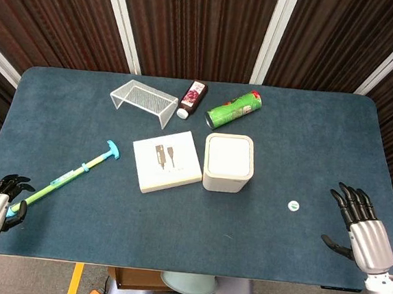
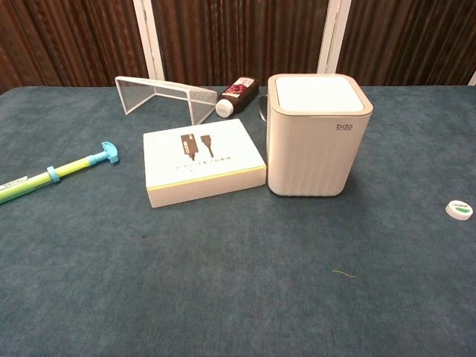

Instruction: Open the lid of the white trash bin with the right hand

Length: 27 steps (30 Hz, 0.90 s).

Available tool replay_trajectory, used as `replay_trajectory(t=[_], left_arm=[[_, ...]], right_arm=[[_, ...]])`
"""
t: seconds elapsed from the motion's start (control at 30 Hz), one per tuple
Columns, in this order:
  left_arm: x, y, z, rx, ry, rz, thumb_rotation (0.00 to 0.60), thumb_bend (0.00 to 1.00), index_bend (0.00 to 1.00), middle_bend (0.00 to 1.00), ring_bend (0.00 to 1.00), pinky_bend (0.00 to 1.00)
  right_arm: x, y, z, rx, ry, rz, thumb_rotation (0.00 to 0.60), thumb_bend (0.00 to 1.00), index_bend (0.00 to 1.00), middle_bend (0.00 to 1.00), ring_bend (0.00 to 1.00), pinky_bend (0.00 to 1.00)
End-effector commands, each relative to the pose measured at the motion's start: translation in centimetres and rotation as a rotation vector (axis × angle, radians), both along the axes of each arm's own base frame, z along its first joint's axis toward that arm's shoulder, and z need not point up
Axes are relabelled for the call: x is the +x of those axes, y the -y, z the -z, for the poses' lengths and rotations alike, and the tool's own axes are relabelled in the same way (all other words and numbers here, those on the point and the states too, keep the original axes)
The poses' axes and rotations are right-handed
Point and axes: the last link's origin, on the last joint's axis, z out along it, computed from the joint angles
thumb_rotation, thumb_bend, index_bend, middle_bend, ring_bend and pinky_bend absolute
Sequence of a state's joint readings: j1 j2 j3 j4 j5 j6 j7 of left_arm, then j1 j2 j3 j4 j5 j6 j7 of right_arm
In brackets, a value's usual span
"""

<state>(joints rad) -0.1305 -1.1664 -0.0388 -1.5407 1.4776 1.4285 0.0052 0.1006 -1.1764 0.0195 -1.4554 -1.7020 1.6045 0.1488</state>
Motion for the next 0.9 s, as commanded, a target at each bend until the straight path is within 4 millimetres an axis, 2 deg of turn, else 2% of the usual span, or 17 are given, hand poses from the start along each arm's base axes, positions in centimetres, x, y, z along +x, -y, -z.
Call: replay_trajectory(t=[0.03, 0.37, 0.47, 0.53, 0.6, 0.67, 0.8, 0.9], left_arm=[[-0.6, -0.4, 0.3, 0.018, -0.094, -0.039, 0.600, 0.61, 0.38, 0.24, 0.15, 0.30], [0.0, 0.0, 0.4, 0.000, -0.086, 0.007, 0.600, 0.61, 0.38, 0.24, 0.15, 0.30], [0.1, 0.2, 0.3, -0.004, -0.078, 0.010, 0.600, 0.61, 0.38, 0.24, 0.15, 0.30], [0.3, 0.3, 0.4, -0.006, -0.078, 0.020, 0.600, 0.61, 0.38, 0.24, 0.15, 0.30], [0.6, 0.3, 0.5, -0.014, -0.082, 0.041, 0.600, 0.61, 0.38, 0.24, 0.15, 0.30], [0.6, 0.3, 0.6, -0.025, -0.082, 0.050, 0.600, 0.61, 0.38, 0.24, 0.15, 0.30], [0.3, 0.2, 0.7, -0.044, -0.069, 0.030, 0.600, 0.61, 0.38, 0.24, 0.15, 0.31], [0.0, 0.1, 0.8, -0.063, -0.053, 0.012, 0.600, 0.60, 0.38, 0.24, 0.15, 0.31]], right_arm=[[-0.1, 0.0, 0.0, 0.000, -0.005, 0.004, 0.600, 0.25, 0.19, 0.05, 0.00, 0.07], [0.0, 0.3, 0.1, -0.010, -0.011, 0.006, 0.600, 0.25, 0.18, 0.05, 0.00, 0.07], [-0.1, 0.4, 0.3, -0.020, -0.023, 0.005, 0.600, 0.25, 0.17, 0.10, 0.01, 0.07], [-0.1, 0.3, 0.3, -0.041, -0.029, 0.003, 0.600, 0.26, 0.17, 0.24, 0.16, 0.16], [-0.1, -0.1, 0.5, -0.065, -0.045, 0.011, 0.600, 0.30, 0.18, 0.46, 0.45, 0.39], [0.1, -0.3, 0.9, -0.069, -0.067, 0.004, 0.600, 0.37, 0.18, 0.59, 0.60, 0.54], [0.5, -0.4, 1.3, -0.061, -0.076, -0.003, 0.600, 0.51, 0.20, 0.73, 0.72, 0.64], [1.5, -0.8, 1.2, 0.003, -0.094, 0.002, 0.600, 0.59, 0.22, 0.77, 0.77, 0.65]])
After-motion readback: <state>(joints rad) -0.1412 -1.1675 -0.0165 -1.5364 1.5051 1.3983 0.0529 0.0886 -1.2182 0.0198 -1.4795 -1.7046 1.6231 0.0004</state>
